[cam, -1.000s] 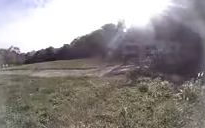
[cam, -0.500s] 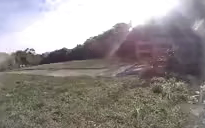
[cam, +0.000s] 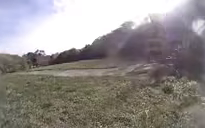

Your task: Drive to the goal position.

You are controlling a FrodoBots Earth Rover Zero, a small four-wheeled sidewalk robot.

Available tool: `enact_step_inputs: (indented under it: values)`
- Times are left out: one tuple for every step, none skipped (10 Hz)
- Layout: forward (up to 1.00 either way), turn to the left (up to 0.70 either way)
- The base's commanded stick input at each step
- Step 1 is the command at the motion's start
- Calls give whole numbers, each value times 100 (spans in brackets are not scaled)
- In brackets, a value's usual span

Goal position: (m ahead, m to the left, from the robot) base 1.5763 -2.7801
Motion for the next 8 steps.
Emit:
enact_step_inputs:
  values:
    - [0, 0]
    - [0, 0]
    - [0, 0]
    - [0, 0]
    - [38, 0]
    - [40, 0]
    - [42, 0]
    - [45, 0]
